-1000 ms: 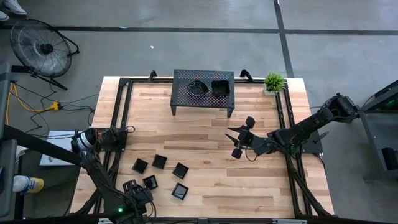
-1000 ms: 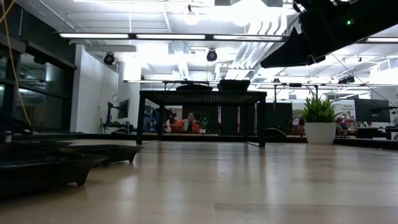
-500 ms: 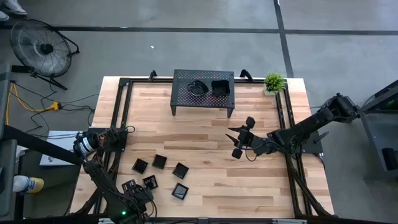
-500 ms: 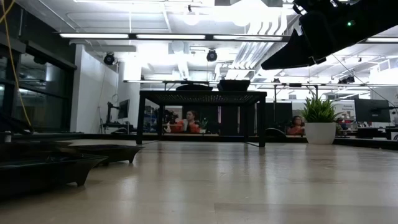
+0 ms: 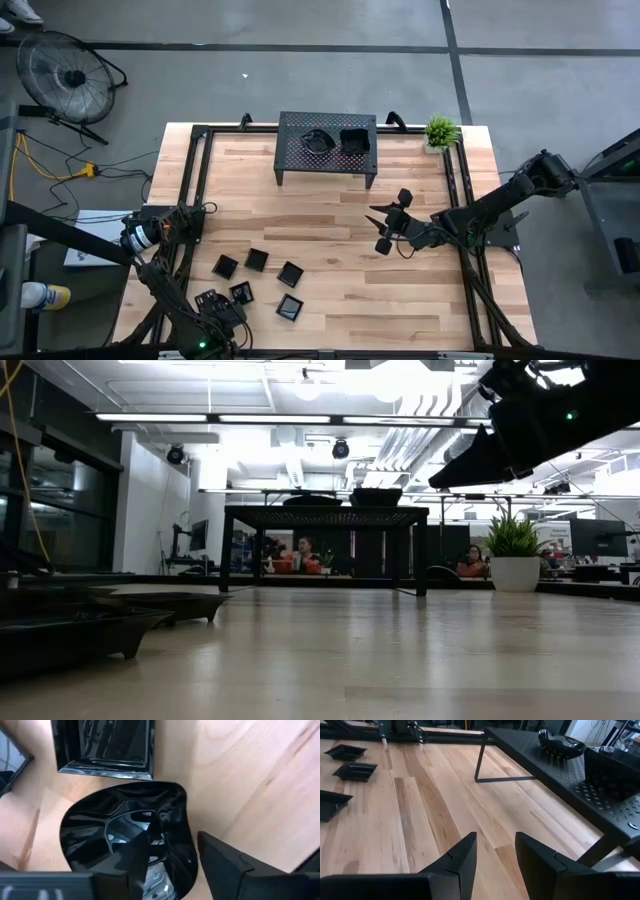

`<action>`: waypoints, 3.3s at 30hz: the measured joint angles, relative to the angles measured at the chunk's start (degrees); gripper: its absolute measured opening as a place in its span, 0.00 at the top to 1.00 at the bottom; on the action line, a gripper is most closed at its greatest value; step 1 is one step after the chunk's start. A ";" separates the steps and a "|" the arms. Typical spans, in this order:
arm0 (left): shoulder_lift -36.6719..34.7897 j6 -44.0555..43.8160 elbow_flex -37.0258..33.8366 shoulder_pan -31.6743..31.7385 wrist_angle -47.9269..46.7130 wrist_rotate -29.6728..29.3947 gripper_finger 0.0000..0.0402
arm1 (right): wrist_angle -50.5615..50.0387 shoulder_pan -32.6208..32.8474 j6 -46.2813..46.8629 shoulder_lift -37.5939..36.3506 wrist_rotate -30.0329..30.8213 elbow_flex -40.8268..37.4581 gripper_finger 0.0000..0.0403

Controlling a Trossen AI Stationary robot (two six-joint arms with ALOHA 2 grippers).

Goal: Pick & Place Mini shaped plates
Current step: Stack the black leaf shaped plate on top of the black leaf shaped plates on the shelf

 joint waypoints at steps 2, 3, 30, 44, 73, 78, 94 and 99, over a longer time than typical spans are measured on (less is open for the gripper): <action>0.00 0.00 0.00 0.00 -0.31 0.13 0.65 | 0.40 0.00 0.04 0.00 -0.04 -0.16 0.68; -0.02 0.00 0.00 0.00 -0.32 0.44 0.68 | 0.45 0.01 -0.02 0.00 0.02 -0.17 0.68; -0.17 9.46 8.67 0.02 -4.61 -1.58 1.00 | 1.14 0.01 -0.11 0.00 0.00 -0.22 0.68; -0.13 19.50 19.67 4.84 -17.58 -9.80 1.00 | 1.11 0.00 -0.13 0.00 0.00 -0.22 0.68; -1.87 60.06 19.93 29.54 -17.00 -27.92 1.00 | 0.67 -0.01 -0.14 0.00 -0.02 -0.22 0.68; -5.22 63.77 19.93 32.40 -17.23 -32.20 1.00 | 0.59 0.01 -0.13 0.00 -0.02 -0.22 0.68; -15.37 73.95 19.96 50.18 -9.16 -34.94 1.00 | 0.55 0.01 -0.13 0.00 -0.02 -0.22 0.68; -15.20 81.40 19.94 56.37 -3.11 -31.32 1.00 | 0.48 0.01 -0.13 0.00 0.00 -0.22 0.68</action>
